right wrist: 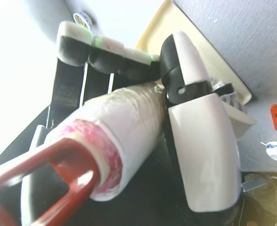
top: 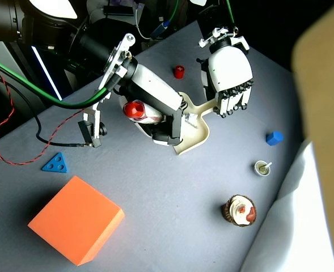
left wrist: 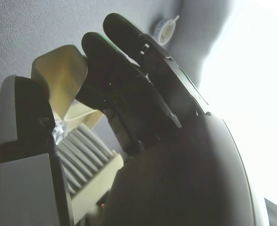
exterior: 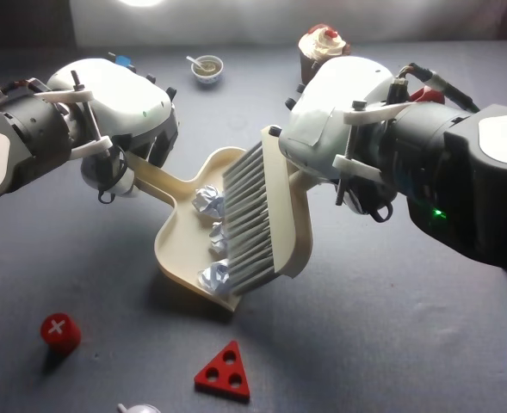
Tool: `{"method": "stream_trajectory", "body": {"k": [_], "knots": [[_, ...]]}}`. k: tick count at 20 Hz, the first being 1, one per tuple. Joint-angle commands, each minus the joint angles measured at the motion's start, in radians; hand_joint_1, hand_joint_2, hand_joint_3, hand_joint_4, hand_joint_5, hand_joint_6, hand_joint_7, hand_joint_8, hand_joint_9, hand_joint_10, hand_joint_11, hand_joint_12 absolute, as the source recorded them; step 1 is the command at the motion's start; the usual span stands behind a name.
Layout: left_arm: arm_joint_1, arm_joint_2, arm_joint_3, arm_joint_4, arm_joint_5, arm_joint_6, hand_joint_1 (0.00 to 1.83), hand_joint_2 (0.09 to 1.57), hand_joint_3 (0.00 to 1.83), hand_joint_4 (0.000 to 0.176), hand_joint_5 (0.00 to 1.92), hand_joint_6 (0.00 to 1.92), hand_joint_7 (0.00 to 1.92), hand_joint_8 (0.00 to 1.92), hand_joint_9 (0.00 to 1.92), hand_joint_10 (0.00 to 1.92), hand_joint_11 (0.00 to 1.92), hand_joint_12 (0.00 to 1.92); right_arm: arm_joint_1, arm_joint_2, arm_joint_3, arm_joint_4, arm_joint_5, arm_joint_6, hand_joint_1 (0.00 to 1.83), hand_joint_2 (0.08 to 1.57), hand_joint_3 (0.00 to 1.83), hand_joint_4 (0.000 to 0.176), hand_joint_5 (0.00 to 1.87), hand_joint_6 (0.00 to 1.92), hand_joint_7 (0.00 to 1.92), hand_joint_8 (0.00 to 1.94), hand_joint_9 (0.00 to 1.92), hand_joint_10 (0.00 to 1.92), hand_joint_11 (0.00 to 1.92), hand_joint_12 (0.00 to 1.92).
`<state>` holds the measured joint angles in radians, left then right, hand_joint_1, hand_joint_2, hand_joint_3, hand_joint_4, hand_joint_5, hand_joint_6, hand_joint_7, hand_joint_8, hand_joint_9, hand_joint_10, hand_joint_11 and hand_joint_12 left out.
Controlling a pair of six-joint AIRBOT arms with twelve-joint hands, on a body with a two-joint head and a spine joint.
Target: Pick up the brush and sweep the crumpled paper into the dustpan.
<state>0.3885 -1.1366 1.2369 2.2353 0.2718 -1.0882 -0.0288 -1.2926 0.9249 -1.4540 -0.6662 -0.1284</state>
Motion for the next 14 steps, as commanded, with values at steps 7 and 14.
{"method": "stream_trajectory", "body": {"k": [7,14], "knots": [[-0.006,0.005,0.007,0.025,0.08,0.006,1.25,1.08,0.0,0.0,1.05,1.01,1.08,0.69,1.15,0.0,0.84,0.6,0.018,0.011,0.003,-0.075,-0.012,0.0,1.18,1.3,0.0,0.0,0.72,1.92,0.97,1.94,1.0,1.92,1.0,1.92],[-0.013,0.005,0.011,0.025,0.078,0.006,1.25,1.08,0.0,0.0,1.06,1.0,1.06,0.72,1.15,0.0,0.86,0.54,0.018,0.012,0.011,-0.092,-0.012,0.019,1.19,1.3,0.0,0.0,0.72,1.92,0.98,1.94,1.03,1.92,1.03,1.92]]}}
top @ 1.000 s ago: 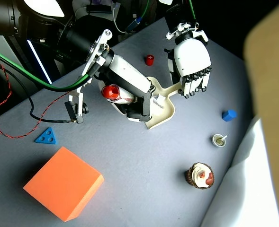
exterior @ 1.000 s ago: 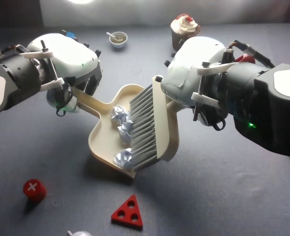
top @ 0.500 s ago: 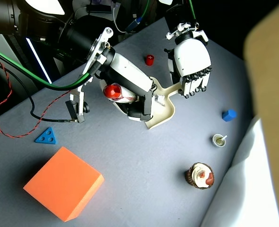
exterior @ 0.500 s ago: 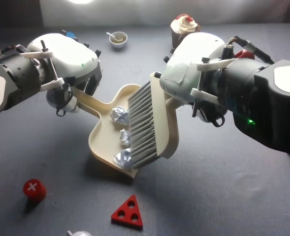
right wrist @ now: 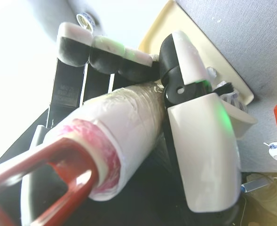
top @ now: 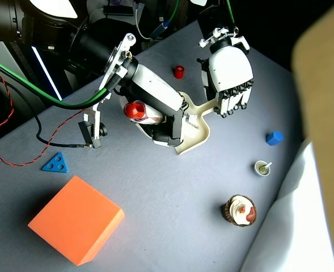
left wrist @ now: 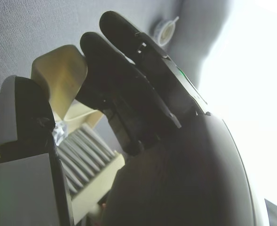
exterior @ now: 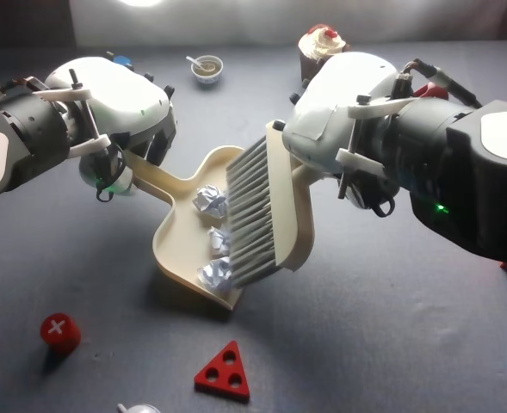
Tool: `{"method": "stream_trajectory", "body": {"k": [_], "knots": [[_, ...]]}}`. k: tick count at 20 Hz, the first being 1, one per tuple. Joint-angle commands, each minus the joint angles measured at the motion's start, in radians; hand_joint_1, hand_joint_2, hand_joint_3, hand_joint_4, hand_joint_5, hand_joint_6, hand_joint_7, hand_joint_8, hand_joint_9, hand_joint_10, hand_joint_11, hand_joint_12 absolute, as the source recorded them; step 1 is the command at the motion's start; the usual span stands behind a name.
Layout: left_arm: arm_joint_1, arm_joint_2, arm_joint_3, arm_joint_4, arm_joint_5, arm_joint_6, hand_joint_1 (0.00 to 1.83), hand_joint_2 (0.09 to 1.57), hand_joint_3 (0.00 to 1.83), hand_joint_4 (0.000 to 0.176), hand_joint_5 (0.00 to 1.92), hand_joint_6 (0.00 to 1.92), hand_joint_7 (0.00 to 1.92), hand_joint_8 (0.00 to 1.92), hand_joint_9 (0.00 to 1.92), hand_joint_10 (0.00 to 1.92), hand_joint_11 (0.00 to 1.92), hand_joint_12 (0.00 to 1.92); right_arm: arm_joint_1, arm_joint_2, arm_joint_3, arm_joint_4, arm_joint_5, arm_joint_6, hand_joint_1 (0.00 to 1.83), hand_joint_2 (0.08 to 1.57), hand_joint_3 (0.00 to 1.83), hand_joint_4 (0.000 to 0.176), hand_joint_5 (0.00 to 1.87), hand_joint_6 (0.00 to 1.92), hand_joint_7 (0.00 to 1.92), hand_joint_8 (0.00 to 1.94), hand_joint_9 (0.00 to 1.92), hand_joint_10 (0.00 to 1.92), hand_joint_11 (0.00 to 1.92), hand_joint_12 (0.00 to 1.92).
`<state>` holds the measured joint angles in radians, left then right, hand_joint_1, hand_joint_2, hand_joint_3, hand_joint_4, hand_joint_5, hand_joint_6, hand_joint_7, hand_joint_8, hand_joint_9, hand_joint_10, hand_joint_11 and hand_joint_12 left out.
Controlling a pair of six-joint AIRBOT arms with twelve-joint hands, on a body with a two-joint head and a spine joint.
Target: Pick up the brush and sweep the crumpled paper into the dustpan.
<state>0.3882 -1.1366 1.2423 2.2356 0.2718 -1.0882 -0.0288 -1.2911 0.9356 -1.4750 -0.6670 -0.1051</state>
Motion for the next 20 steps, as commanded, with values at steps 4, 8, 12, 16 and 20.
{"method": "stream_trajectory", "body": {"k": [4,8,12,16,20], "knots": [[-0.013,0.005,0.006,0.024,0.077,0.006,1.25,1.08,0.0,0.0,1.06,1.0,1.06,0.71,1.15,0.0,0.87,0.52,0.019,0.012,0.005,-0.09,-0.011,0.01,1.2,1.29,0.0,0.0,0.71,1.92,0.95,1.94,0.99,1.92,1.0,1.92],[-0.014,0.005,0.007,0.024,0.077,0.006,1.26,1.08,0.0,0.0,1.07,0.98,1.07,0.68,1.16,0.0,0.88,0.53,0.021,0.012,0.018,-0.115,-0.011,0.028,1.18,1.31,0.0,0.0,0.7,1.92,0.96,1.94,1.0,1.92,1.0,1.92],[-0.015,0.005,0.009,0.024,0.077,0.006,1.25,1.09,0.0,0.0,1.06,1.0,1.04,0.74,1.14,0.0,0.85,0.54,0.022,0.012,0.022,-0.127,-0.011,0.04,1.17,1.32,0.0,0.0,0.71,1.92,0.95,1.94,0.98,1.92,0.97,1.92],[-0.016,0.005,0.01,0.024,0.077,0.006,1.26,1.08,0.0,0.0,1.06,1.01,1.05,0.72,1.12,0.01,0.84,0.55,0.023,0.012,0.028,-0.14,-0.017,0.055,1.16,1.32,0.0,0.0,0.72,1.92,0.97,1.94,1.0,1.92,0.98,1.92],[-0.02,0.005,0.012,0.024,0.076,0.006,1.25,1.08,0.0,0.0,1.06,1.0,1.07,0.68,1.14,0.0,0.87,0.54,0.025,0.011,0.034,-0.153,-0.02,0.072,1.19,1.3,0.0,0.0,0.73,1.92,0.99,1.94,1.03,1.92,1.01,1.92]]}}
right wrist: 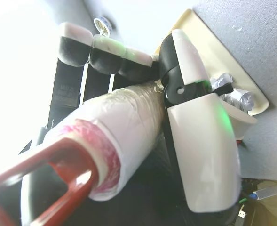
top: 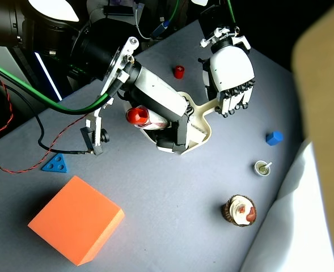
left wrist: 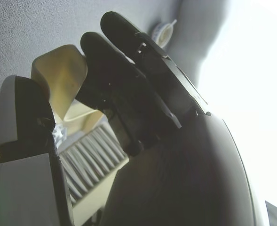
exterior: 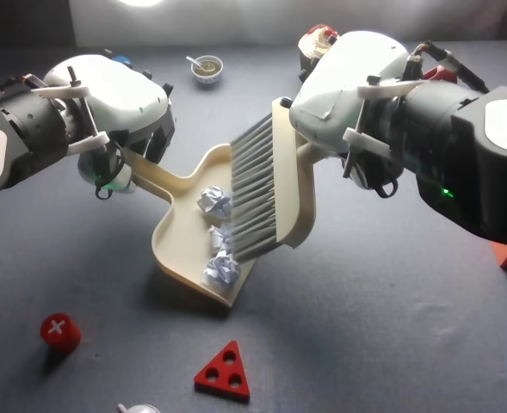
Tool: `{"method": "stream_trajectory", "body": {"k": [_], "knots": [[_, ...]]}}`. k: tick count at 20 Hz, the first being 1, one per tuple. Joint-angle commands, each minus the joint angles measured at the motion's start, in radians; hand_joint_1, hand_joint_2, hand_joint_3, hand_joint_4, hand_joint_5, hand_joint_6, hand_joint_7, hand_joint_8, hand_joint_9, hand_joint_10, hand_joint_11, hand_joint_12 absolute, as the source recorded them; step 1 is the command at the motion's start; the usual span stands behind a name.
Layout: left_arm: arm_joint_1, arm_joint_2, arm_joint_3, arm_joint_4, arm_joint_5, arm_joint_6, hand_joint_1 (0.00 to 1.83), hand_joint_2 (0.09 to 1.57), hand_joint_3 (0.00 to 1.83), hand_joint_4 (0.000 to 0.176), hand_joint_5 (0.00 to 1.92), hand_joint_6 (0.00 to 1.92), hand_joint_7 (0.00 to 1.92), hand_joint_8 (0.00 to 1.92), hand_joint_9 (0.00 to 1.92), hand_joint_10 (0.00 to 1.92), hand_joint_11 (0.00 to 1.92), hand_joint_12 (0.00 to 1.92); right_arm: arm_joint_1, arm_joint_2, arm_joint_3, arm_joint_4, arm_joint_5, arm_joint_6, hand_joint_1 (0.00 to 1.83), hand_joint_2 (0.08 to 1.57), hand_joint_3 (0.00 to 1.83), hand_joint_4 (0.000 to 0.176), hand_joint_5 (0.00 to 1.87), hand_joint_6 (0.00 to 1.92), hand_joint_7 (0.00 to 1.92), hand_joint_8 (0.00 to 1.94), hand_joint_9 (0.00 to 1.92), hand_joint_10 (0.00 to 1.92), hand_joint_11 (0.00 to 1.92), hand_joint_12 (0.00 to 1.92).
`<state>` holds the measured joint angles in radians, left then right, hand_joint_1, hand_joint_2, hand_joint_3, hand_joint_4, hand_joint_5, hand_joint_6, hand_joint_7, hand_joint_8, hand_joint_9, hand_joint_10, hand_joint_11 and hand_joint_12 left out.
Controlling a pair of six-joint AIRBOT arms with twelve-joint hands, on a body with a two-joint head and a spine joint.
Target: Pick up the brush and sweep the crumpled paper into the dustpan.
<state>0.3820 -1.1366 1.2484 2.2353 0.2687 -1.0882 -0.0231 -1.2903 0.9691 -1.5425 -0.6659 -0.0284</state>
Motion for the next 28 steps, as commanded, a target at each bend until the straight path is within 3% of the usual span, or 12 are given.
{"method": "stream_trajectory", "body": {"k": [1,4,6,8,16,20,28], "knots": [[-0.014,0.005,0.006,0.025,0.079,0.006,1.25,1.08,0.0,0.0,1.06,1.01,1.07,0.69,1.14,0.0,0.86,0.54,0.02,0.011,0.002,-0.088,-0.022,-0.002,1.19,1.3,0.0,0.0,0.74,1.92,1.0,1.94,1.03,1.92,1.01,1.92],[-0.015,0.005,0.007,0.025,0.079,0.006,1.26,1.08,0.0,0.0,1.06,1.0,1.06,0.7,1.14,0.0,0.86,0.54,0.021,0.011,0.008,-0.091,-0.025,0.001,1.18,1.3,0.0,0.0,0.72,1.92,0.97,1.94,1.01,1.92,1.01,1.92],[-0.015,0.006,0.007,0.025,0.079,0.006,1.25,1.09,0.0,0.0,1.05,1.03,1.03,0.74,1.11,0.0,0.84,0.55,0.022,0.011,0.013,-0.091,-0.026,0.002,1.18,1.3,0.0,0.011,0.72,1.92,0.97,1.94,1.0,1.92,1.0,1.92],[-0.015,0.006,0.007,0.025,0.079,0.006,1.26,1.08,0.0,0.0,1.08,0.99,1.06,0.69,1.14,0.0,0.85,0.55,0.022,0.011,0.019,-0.092,-0.027,0.006,1.16,1.31,0.0,0.0,0.73,1.92,0.97,1.94,1.01,1.92,1.0,1.92],[-0.013,0.006,-0.006,0.019,0.08,0.006,1.26,1.08,0.0,0.0,1.06,1.0,1.04,0.73,1.13,0.0,0.83,0.56,0.023,0.027,0.045,-0.095,-0.039,0.022,1.14,1.33,0.0,0.0,0.74,1.92,0.94,1.94,0.98,1.92,0.98,1.92],[-0.015,0.006,-0.006,0.018,0.08,0.006,1.25,1.09,0.0,0.0,1.04,1.04,1.03,0.75,1.12,0.01,0.83,0.57,0.023,0.061,0.06,-0.081,-0.039,0.03,1.14,1.34,0.0,0.0,0.76,1.92,0.98,1.94,1.01,1.92,1.01,1.92],[-0.018,0.008,-0.008,0.012,0.079,0.006,1.25,1.09,0.0,0.0,1.05,1.02,1.05,0.73,1.14,0.0,0.83,0.58,-0.019,0.158,0.001,-0.041,-0.006,0.029,1.17,1.32,0.0,0.0,0.72,1.92,0.95,1.94,0.98,1.92,0.98,1.92]]}}
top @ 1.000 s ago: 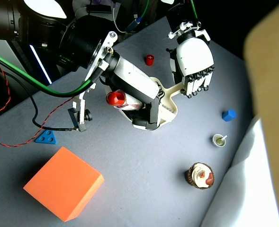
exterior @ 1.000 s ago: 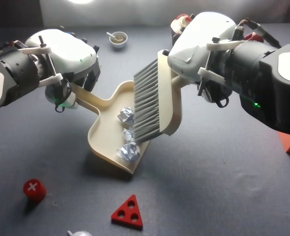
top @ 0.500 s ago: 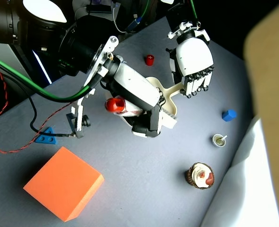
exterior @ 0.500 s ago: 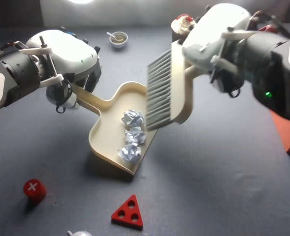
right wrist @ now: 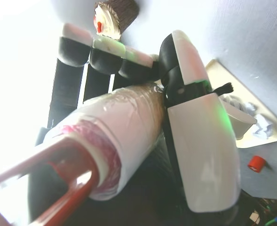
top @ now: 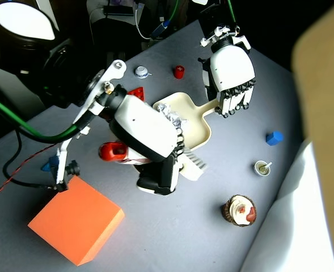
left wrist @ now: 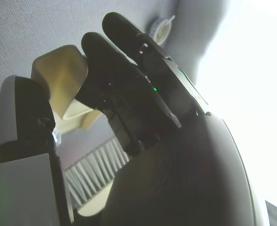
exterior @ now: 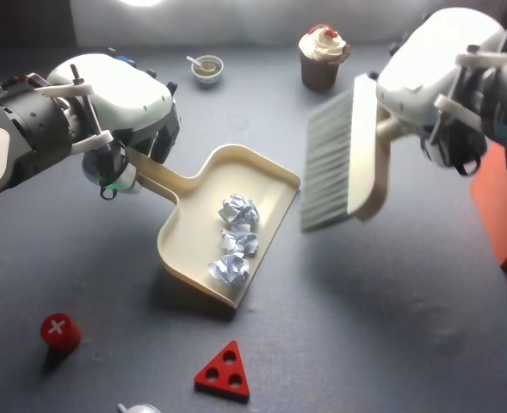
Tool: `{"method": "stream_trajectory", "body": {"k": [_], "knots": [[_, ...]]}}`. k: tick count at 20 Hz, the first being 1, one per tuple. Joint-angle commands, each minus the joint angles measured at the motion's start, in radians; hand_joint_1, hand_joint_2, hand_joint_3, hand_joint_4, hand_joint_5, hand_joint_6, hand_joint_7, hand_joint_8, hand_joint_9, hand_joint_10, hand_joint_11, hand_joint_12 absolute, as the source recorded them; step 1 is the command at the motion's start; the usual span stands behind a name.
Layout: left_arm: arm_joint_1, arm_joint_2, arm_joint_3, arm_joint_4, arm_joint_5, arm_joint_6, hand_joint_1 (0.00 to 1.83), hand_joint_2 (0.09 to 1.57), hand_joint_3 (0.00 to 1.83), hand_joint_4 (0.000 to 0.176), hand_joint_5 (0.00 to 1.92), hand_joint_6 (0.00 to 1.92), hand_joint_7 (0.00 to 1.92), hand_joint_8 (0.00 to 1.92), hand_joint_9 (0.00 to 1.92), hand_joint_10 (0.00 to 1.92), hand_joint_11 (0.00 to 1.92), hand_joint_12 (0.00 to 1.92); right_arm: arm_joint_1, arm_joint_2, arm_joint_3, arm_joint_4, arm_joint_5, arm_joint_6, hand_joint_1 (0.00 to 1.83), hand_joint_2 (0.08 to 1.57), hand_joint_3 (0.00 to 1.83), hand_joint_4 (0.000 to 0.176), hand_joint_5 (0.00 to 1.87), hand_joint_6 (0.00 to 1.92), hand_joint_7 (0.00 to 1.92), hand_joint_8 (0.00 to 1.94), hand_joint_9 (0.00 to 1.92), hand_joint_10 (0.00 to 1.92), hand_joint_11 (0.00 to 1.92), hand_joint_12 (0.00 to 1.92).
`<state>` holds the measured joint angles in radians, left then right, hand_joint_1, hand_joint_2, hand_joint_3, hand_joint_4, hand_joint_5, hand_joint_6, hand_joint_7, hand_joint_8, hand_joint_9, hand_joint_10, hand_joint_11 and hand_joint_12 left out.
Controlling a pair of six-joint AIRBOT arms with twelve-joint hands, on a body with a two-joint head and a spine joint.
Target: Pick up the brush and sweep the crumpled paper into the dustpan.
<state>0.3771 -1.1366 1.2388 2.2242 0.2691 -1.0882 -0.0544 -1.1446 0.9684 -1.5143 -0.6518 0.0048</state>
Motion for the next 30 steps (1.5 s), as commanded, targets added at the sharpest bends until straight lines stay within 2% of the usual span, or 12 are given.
{"method": "stream_trajectory", "body": {"k": [1,6,10,13,21,24,28,30], "knots": [[-0.014,0.009,0.002,0.023,0.079,0.006,1.25,1.09,0.0,0.0,1.04,1.05,1.02,0.76,1.12,0.0,0.82,0.59,0.004,0.023,-0.008,-0.065,-0.016,-0.003,1.17,1.32,0.0,0.0,0.71,1.92,0.95,1.94,0.98,1.92,0.98,1.92],[-0.014,0.01,0.003,0.022,0.078,0.006,1.25,1.09,0.0,0.0,1.02,1.06,1.04,0.74,1.13,0.0,0.81,0.62,-0.023,0.049,-0.03,-0.06,-0.012,0.01,1.19,1.3,0.0,0.0,0.8,1.92,0.99,1.94,1.02,1.92,1.02,1.92],[-0.014,0.01,0.006,0.021,0.078,0.006,1.25,1.08,0.0,0.0,1.05,1.02,1.06,0.71,1.14,0.0,0.81,0.63,-0.036,0.059,-0.039,-0.054,0.005,0.02,1.16,1.32,0.0,0.0,0.78,1.92,0.99,1.94,1.02,1.92,1.01,1.92],[-0.016,0.01,0.008,0.021,0.078,0.006,1.25,1.09,0.0,0.0,1.04,1.04,1.04,0.75,1.13,0.0,0.79,0.65,-0.038,0.06,-0.051,-0.054,0.013,0.024,1.18,1.31,0.0,0.0,0.67,1.92,0.95,1.94,1.0,1.92,1.02,1.92],[-0.019,0.01,0.009,0.02,0.078,0.006,1.25,1.09,0.0,0.0,1.04,1.03,1.04,0.74,1.13,0.0,0.8,0.65,-0.038,0.061,-0.046,-0.07,0.01,0.025,1.16,1.33,0.0,0.0,0.77,1.92,0.97,1.94,1.0,1.92,0.98,1.92],[-0.021,0.01,0.011,0.02,0.078,0.006,1.25,1.1,0.0,0.0,1.03,1.06,1.01,0.78,1.11,0.0,0.79,0.63,-0.037,0.063,-0.047,-0.07,0.012,0.025,1.18,1.32,0.0,0.0,0.67,1.92,0.97,1.94,1.01,1.92,1.0,1.92],[-0.021,0.011,0.01,0.02,0.078,0.006,1.25,1.09,0.0,0.0,1.05,1.02,1.05,0.72,1.13,0.0,0.82,0.6,-0.037,0.065,-0.061,-0.062,0.004,0.04,1.18,1.31,0.0,0.0,0.68,1.92,0.95,1.94,0.99,1.92,0.99,1.92],[-0.02,0.011,0.009,0.021,0.078,0.006,1.25,1.09,0.0,0.0,1.06,1.01,1.04,0.73,1.13,0.0,0.82,0.59,-0.037,0.065,-0.063,-0.062,-0.006,0.056,1.16,1.33,0.0,0.0,0.76,1.92,0.98,1.94,1.02,1.92,1.0,1.92]]}}
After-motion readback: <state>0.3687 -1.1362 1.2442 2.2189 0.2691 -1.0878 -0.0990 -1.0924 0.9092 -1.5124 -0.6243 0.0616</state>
